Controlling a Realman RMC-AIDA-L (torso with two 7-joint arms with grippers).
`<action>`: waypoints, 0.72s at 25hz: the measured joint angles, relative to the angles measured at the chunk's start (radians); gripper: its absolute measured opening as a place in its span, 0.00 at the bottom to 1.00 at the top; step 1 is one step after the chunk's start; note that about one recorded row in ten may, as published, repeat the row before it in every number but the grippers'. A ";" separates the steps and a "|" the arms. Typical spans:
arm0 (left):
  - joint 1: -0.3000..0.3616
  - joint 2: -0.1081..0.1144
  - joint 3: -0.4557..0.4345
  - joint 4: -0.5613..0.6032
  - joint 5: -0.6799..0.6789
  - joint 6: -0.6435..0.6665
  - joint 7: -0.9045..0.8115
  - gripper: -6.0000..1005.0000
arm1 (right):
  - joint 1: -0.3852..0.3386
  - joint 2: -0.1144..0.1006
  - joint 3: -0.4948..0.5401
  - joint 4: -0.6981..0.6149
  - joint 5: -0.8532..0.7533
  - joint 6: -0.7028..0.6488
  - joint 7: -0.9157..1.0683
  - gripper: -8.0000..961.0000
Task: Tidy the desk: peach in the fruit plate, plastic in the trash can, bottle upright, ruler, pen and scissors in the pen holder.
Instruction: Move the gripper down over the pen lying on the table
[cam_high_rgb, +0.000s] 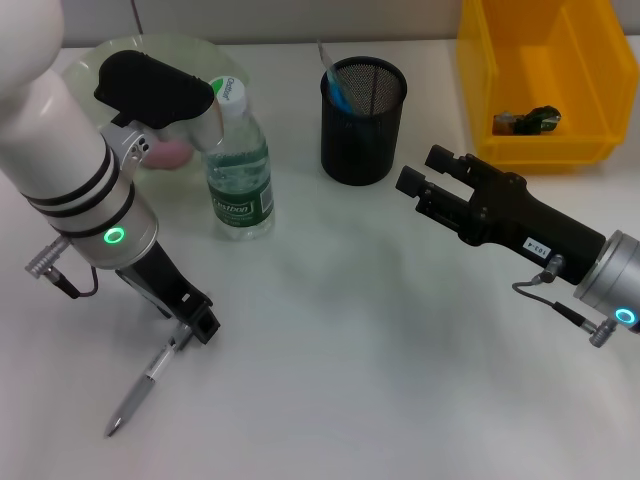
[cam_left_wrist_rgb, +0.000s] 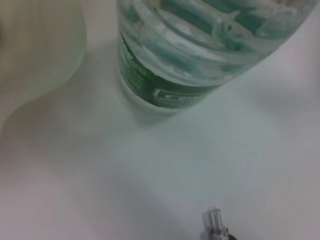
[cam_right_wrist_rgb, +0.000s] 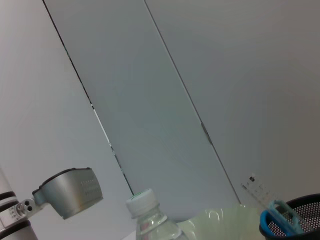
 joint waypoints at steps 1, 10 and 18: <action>0.000 0.000 0.000 -0.001 0.000 0.000 0.001 0.56 | 0.000 0.000 0.000 0.000 0.000 0.000 0.000 0.72; -0.001 0.000 0.001 -0.009 0.000 -0.001 0.003 0.56 | 0.000 0.000 0.000 0.000 0.000 0.000 0.000 0.72; -0.006 0.000 0.001 -0.015 0.005 -0.001 0.002 0.56 | 0.004 0.000 0.000 0.000 0.000 0.000 0.000 0.72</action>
